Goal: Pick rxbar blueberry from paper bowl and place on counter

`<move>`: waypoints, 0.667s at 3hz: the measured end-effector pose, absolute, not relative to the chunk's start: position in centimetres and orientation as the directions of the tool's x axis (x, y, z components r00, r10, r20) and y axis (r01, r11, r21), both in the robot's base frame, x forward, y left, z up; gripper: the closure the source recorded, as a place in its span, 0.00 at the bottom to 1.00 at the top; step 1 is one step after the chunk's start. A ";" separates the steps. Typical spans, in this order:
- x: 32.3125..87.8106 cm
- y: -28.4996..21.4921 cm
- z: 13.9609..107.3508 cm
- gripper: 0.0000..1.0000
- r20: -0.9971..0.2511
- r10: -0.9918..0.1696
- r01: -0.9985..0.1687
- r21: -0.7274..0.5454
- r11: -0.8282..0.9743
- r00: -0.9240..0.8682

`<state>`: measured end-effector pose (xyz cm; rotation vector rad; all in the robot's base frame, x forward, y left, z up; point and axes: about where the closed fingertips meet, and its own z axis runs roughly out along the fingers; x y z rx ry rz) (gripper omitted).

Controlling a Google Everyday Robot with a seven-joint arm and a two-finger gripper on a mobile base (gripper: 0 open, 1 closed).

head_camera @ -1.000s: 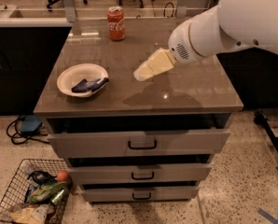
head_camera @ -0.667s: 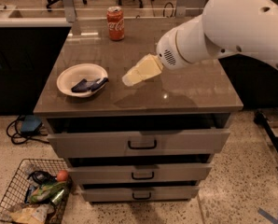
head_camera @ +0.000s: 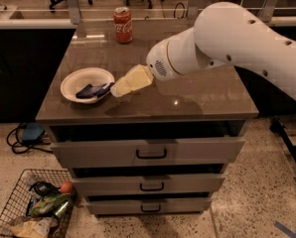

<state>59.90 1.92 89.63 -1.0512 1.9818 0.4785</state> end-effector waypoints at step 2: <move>61.1 6.4 87.3 0.00 -0.830 -0.478 -0.859 0.003 0.511 -0.288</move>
Offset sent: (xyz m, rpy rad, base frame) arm 0.0202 0.0681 -0.0386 0.0768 0.0229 0.1029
